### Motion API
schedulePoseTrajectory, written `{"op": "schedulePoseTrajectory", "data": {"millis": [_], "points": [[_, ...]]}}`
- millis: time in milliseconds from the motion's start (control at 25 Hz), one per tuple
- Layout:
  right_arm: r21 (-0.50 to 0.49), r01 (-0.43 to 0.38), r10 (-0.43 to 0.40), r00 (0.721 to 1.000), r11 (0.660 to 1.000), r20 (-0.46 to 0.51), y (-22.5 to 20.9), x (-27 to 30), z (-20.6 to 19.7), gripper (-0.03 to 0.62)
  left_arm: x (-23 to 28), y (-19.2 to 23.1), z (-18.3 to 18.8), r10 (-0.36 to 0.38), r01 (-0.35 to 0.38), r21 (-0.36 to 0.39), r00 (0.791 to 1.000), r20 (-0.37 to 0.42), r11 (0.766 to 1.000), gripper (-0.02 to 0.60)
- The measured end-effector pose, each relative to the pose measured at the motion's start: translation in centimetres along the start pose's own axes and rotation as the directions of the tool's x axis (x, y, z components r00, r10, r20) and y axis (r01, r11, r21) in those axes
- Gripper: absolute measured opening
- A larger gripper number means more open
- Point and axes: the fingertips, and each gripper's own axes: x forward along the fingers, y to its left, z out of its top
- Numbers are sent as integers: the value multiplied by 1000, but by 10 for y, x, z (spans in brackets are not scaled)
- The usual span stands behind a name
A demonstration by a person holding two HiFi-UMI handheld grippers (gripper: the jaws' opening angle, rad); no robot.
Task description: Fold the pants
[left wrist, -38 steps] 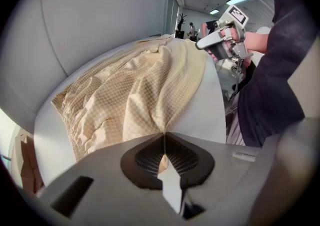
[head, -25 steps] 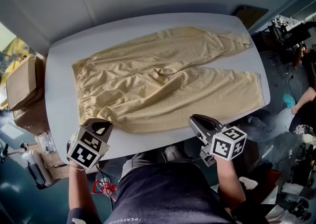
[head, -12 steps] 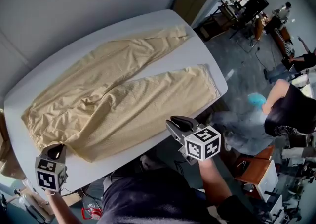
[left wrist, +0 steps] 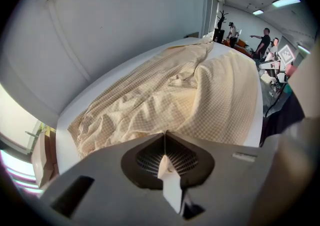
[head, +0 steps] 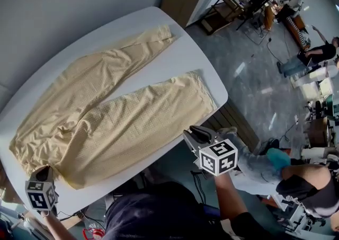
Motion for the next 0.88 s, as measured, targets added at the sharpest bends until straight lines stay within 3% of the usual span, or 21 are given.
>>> {"op": "schedulePoseTrajectory", "data": {"millis": [240,520,880], "points": [[55,22,-20,999,998,-48,-18,3,-13,120,6,-1,6,23,-24,-24,999,-22,999,11],[150,12,1,996,989,-85,-12,19,-22,194,10,-8,10,27,-28,-8,999,-41,1000,11],[163,99,-80,990,982,-117,-13,25,-15,163,8,-9,11,36,-36,-16,999,-30,999,11]]}}
